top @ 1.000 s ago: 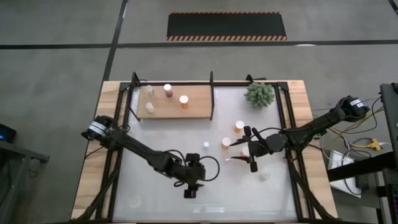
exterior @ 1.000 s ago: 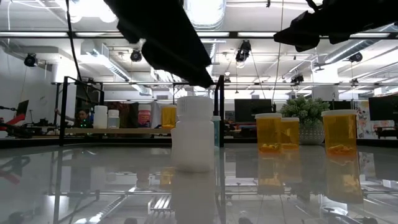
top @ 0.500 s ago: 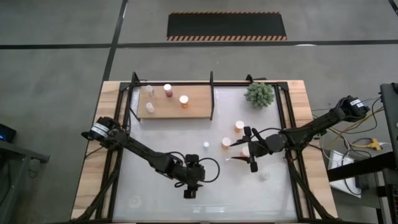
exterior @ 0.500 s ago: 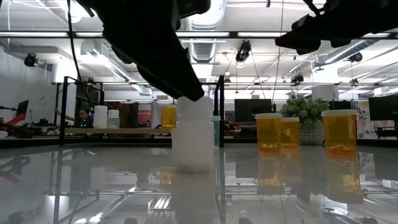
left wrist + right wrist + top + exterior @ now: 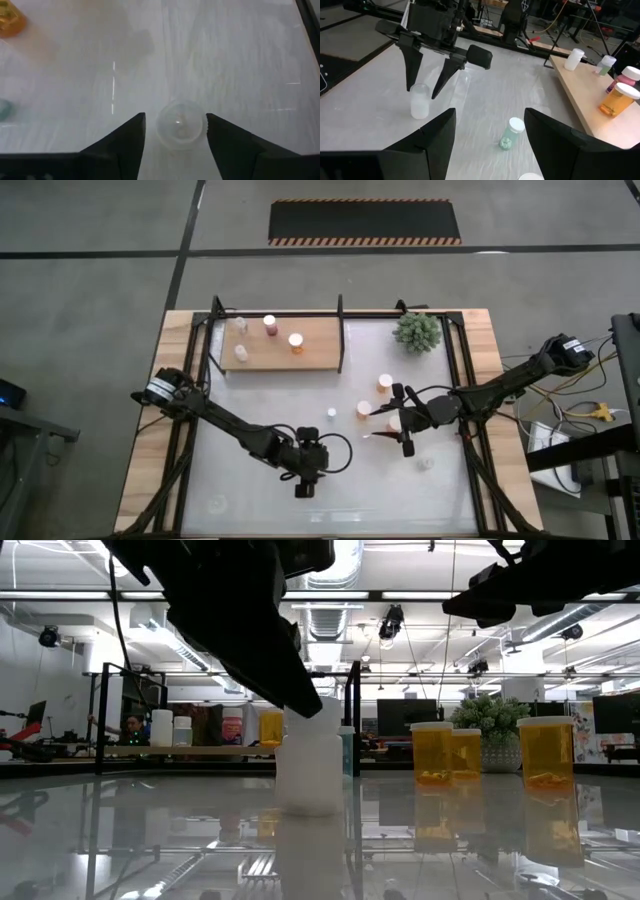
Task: Pick and place medicine bottles onto shelf by color
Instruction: Put the white pill bottle on the shelf
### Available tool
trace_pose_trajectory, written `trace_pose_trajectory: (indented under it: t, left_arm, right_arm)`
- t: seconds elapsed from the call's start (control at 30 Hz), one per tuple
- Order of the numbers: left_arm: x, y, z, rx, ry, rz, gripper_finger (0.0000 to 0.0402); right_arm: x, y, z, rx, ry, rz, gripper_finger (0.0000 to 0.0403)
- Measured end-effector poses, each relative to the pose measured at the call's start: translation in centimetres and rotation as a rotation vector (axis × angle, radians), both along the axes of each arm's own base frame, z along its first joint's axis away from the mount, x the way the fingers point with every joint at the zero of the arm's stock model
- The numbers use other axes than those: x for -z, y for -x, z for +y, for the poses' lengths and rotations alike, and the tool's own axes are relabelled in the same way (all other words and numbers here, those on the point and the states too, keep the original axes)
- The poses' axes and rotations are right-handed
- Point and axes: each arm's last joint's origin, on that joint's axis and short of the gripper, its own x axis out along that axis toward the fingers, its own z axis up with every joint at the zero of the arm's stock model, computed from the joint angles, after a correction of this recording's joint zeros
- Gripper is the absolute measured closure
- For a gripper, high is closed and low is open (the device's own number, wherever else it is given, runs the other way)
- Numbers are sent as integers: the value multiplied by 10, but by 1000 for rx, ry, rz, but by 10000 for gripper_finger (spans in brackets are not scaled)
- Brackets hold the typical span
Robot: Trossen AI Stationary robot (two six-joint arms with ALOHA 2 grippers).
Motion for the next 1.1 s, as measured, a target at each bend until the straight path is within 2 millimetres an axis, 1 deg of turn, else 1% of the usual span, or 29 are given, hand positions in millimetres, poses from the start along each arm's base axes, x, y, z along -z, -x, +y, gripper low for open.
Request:
trace_pose_trajectory:
  t: [0.23, 0.3, 0.5, 0.6, 0.67, 0.77, 0.87, 0.97, 1.03, 1.1]
  left_arm:
    - [0, 0, 0, 2, 0, 0, 277]
    - [0, 0, 0, 2, 0, 1, 289]
    - [-2, 2, 1, 5, -4, 6, 286]
    - [-12, 8, 7, -4, -15, 27, 281]
    - [-24, 14, 17, -34, -27, 41, 281]
    - [-46, 27, 38, -147, -96, 55, 280]
    - [-71, 43, 64, -294, -172, 43, 280]
    - [-94, 59, 90, -465, -243, -23, 279]
    - [-102, 69, 108, -564, -273, -54, 279]
    - [-105, 79, 126, -654, -260, -83, 279]
  right_arm:
    - [0, 0, 0, 2, -6, 1, 177]
    - [0, 0, 0, 3, -6, 1, 177]
    - [0, 0, 0, 2, -7, 0, 177]
    - [0, 0, 0, 3, -7, 0, 177]
    - [-1, 0, 0, 6, -10, -7, 177]
    - [-1, 0, 0, 8, -17, -6, 177]
    - [-1, 0, 0, 8, -20, -8, 177]
    - [-1, 0, 0, 11, -30, -11, 177]
    - [-1, 0, 0, 12, -33, -12, 177]
    - [-2, 0, 0, 13, -39, -15, 177]
